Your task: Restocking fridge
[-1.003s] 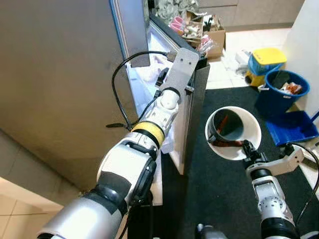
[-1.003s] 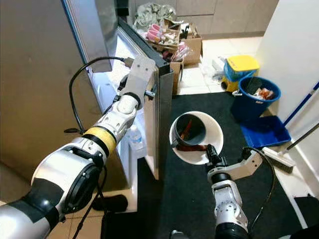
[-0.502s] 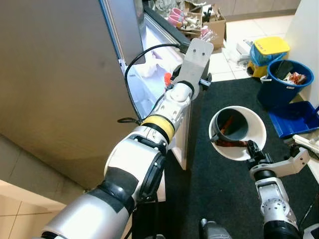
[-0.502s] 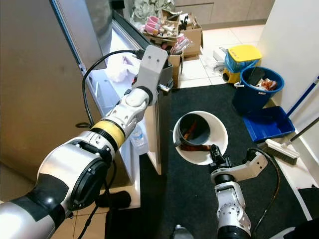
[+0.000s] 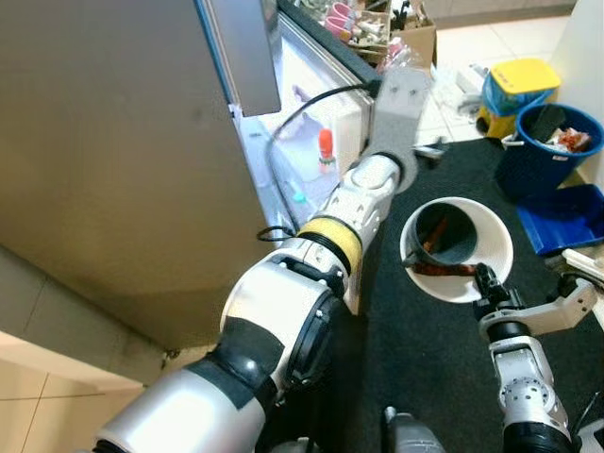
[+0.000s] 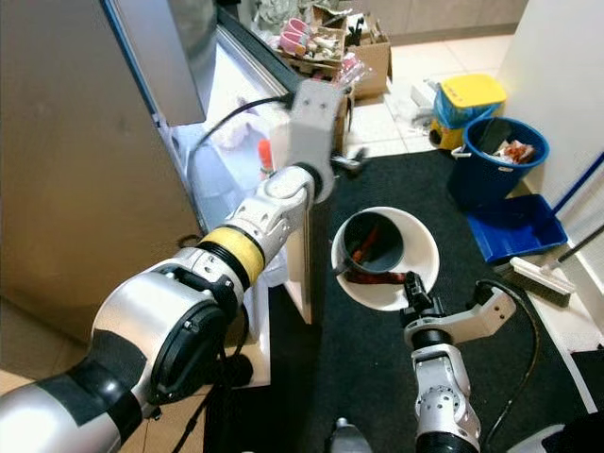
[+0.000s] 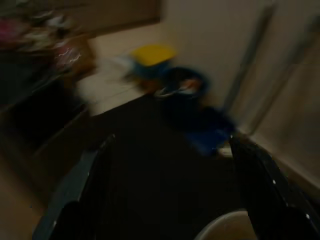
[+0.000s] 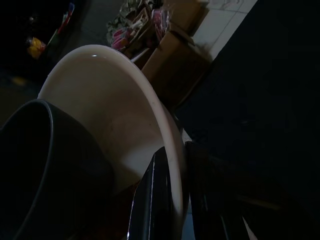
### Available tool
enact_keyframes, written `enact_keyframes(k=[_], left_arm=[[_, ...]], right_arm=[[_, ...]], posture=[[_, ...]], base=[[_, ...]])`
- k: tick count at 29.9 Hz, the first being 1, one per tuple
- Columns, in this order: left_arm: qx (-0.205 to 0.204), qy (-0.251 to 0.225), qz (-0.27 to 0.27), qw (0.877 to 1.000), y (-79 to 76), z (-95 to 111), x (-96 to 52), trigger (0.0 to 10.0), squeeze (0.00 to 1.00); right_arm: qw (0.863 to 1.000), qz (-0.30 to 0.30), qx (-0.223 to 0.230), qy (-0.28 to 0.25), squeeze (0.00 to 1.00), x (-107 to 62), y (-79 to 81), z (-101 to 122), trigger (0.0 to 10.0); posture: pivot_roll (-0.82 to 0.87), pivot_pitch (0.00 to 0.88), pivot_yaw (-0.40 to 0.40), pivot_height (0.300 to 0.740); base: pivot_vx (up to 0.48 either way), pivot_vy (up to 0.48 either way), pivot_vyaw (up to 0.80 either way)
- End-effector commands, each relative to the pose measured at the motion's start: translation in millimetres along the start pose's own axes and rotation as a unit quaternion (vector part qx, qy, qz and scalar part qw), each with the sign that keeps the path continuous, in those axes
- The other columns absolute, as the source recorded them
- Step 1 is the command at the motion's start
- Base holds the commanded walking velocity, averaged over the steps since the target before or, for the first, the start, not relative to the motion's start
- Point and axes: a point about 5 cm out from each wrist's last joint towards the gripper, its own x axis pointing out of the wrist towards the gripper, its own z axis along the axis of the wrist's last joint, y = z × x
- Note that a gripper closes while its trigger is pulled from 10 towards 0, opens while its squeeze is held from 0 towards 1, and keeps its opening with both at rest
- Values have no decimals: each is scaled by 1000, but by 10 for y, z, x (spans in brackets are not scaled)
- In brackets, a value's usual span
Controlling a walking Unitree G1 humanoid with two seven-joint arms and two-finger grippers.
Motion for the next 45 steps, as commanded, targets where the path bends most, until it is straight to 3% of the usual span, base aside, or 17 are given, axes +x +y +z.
enact_keyframes(k=[1,7,11,16,18,19,20,21,22,24,25,27,29,31,34,36,45], left_arm=[[-53,-20,-106,993,-600,14,70,10000,0],[-66,-34,-172,982,-662,64,55,10000,0],[18,-22,-115,993,-177,-82,-36,10000,0],[109,1,-61,992,189,-296,-181,10000,0],[125,39,-2,991,501,-595,-377,10000,0],[125,89,73,985,816,-1052,-728,10000,0],[125,89,73,985,816,-1052,-728,10000,0],[129,121,109,978,936,-1312,-953,10000,0],[129,121,109,978,936,-1312,-953,10000,0],[148,166,130,966,992,-1660,-1265,10000,0],[148,166,130,966,992,-1660,-1265,10000,0],[154,198,137,958,961,-1935,-1529,10000,0],[152,205,139,957,939,-2008,-1600,10000,0],[158,231,139,950,889,-2203,-1817,10000,0],[164,241,139,946,865,-2285,-1921,10000,0],[175,262,136,939,791,-2445,-2163,10000,0],[179,290,153,928,734,-2622,-2547,10000,0]], right_arm=[[1000,5,0,-6,0,-14,18,47,10000],[1000,6,-2,-9,0,-12,25,71,10000],[1000,6,-2,-5,0,0,22,57,10000],[1000,2,-7,5,0,-7,-6,10,10000],[1000,-8,-12,18,0,-29,-70,-46,10000],[999,-19,-18,35,0,-64,-154,-113,10000],[999,-19,-18,35,0,-64,-154,-113,10000],[998,-25,-22,45,0,-88,-206,-142,10000],[998,-25,-22,45,0,-88,-206,-142,10000],[997,-33,-26,59,0,-135,-285,-185,10000],[997,-33,-26,59,0,-135,-285,-185,10000],[996,-38,-29,79,0,-197,-374,-237,10000],[995,-39,-30,86,0,-220,-404,-255,10000],[993,-38,-34,108,0,-305,-487,-330,10000],[992,-36,-32,117,0,-349,-522,-365,10000],[990,-27,-23,133,0,-434,-578,-433,10000],[990,-28,-25,134,0,-414,-598,-448,10000]], posture=[[-226,169,95,740],[-204,166,82,740],[-173,161,75,740],[-147,155,69,740],[-124,150,52,740],[-117,150,41,740],[-117,150,41,740],[-111,147,26,740],[-111,147,26,740],[-107,146,17,740],[-107,146,17,740],[-95,144,3,740],[-94,144,3,740],[-93,143,-4,740],[-89,141,-8,740],[-83,139,-10,740],[-74,124,-19,740]], base=[[0,0,0],[0,0,0],[0,0,0],[0,0,0],[0,0,0],[0,0,0],[0,0,0],[0,0,0],[0,0,0],[0,0,0],[0,0,0],[0,0,0],[0,0,0],[0,0,0],[0,0,0],[0,0,0],[0,0,0]])
